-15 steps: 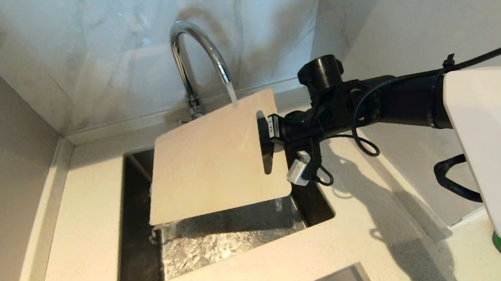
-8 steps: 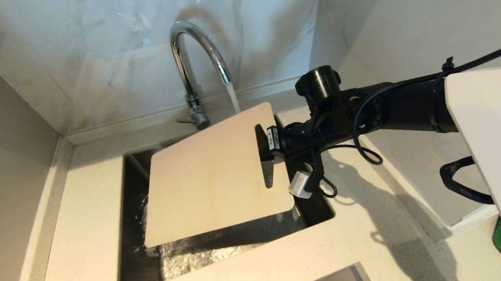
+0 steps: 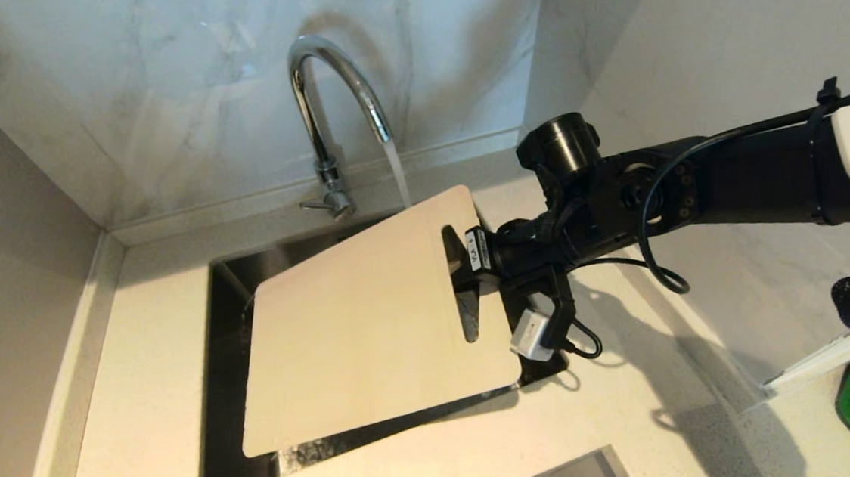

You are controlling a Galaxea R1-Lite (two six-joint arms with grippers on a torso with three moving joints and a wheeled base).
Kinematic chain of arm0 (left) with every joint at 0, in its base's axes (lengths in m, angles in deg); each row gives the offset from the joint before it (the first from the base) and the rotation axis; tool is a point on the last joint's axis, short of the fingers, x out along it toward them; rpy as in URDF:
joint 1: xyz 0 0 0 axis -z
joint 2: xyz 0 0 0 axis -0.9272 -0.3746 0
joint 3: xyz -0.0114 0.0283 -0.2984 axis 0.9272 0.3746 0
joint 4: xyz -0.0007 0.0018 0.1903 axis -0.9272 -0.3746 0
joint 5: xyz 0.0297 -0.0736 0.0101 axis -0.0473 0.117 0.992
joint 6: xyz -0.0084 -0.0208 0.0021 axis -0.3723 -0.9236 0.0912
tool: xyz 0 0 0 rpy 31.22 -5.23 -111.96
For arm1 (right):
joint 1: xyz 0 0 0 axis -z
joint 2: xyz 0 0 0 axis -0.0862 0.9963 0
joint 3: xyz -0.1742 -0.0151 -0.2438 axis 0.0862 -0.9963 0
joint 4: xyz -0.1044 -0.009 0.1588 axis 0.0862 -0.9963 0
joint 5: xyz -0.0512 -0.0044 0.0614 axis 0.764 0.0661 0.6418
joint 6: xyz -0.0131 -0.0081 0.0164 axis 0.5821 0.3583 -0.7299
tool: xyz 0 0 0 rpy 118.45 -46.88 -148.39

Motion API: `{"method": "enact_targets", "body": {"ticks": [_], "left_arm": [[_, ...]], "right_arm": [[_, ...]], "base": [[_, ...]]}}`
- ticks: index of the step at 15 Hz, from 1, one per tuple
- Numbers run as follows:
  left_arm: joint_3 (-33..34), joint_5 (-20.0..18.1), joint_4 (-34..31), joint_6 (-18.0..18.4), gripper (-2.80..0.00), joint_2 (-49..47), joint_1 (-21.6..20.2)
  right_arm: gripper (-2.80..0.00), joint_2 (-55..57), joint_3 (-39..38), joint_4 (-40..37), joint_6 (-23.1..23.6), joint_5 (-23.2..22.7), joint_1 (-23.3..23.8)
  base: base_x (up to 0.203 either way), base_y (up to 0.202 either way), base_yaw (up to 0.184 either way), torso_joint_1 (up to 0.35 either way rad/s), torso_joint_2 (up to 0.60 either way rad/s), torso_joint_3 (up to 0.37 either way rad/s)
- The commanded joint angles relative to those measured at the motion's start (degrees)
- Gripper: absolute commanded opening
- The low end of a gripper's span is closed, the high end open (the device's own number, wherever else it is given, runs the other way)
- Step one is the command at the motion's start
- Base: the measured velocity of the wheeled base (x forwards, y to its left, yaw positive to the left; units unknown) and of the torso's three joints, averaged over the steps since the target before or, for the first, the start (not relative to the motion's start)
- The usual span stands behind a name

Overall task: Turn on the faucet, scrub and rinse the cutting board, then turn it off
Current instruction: Scrub the cutting board underwater

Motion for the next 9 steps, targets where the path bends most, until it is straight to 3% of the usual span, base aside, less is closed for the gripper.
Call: {"method": "enact_targets", "body": {"ticks": [1, 9], "left_arm": [[0.2, 0.0, 0.0, 0.0, -2.8, 0.2, 0.0], [0.2, 0.0, 0.0, 0.0, -2.8, 0.1, 0.0]], "right_arm": [[-2.8, -2.7, -2.4, -0.2, 0.9, -0.1, -0.5], [-2.8, -8.1, -14.5, -0.1, 0.9, -1.0, -0.6]], "base": [[0.0, 0.0, 0.0, 0.0, 0.0, 0.0], [0.0, 0.0, 0.0, 0.0, 0.0, 0.0]]}}
